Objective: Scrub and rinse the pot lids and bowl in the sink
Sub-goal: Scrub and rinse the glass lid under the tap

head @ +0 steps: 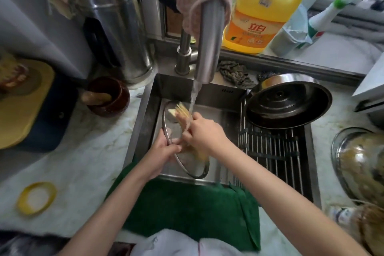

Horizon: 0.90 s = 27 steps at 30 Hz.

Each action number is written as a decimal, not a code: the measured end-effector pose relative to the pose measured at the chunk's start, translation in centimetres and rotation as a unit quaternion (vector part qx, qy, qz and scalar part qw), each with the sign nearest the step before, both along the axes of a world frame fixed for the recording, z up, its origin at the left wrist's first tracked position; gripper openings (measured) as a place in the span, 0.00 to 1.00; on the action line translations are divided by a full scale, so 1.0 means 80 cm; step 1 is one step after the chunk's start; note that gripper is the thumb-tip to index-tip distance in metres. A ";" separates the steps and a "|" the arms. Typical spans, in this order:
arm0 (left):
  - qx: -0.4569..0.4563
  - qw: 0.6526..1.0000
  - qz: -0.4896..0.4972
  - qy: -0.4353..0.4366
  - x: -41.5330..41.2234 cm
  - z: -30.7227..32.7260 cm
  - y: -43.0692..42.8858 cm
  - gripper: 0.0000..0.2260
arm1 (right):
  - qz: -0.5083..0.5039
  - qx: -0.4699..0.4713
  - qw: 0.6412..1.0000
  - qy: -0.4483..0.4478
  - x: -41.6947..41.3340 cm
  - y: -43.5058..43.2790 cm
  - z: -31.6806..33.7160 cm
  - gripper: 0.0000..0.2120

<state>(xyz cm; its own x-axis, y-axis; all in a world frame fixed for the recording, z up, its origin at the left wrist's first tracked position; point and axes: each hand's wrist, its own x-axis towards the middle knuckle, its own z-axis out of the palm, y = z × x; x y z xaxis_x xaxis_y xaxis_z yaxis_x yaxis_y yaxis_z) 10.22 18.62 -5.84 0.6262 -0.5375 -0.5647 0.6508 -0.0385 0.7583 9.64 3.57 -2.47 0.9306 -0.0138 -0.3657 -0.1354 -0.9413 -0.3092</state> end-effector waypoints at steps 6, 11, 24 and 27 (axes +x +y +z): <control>0.003 0.998 0.050 0.024 0.001 -0.017 0.001 0.20 | 0.069 0.029 0.994 0.082 -0.050 0.002 -0.022 0.25; 0.015 0.998 0.044 0.034 -0.002 -0.032 -0.002 0.19 | -0.003 -0.005 0.999 0.043 -0.030 0.011 -0.054 0.25; -0.003 0.982 0.150 0.112 0.017 -0.082 0.014 0.11 | 0.035 0.057 0.997 0.049 -0.106 0.017 -0.078 0.26; -0.012 0.977 0.166 0.134 0.010 -0.089 0.017 0.04 | -0.031 0.004 0.997 0.072 -0.084 0.002 -0.099 0.25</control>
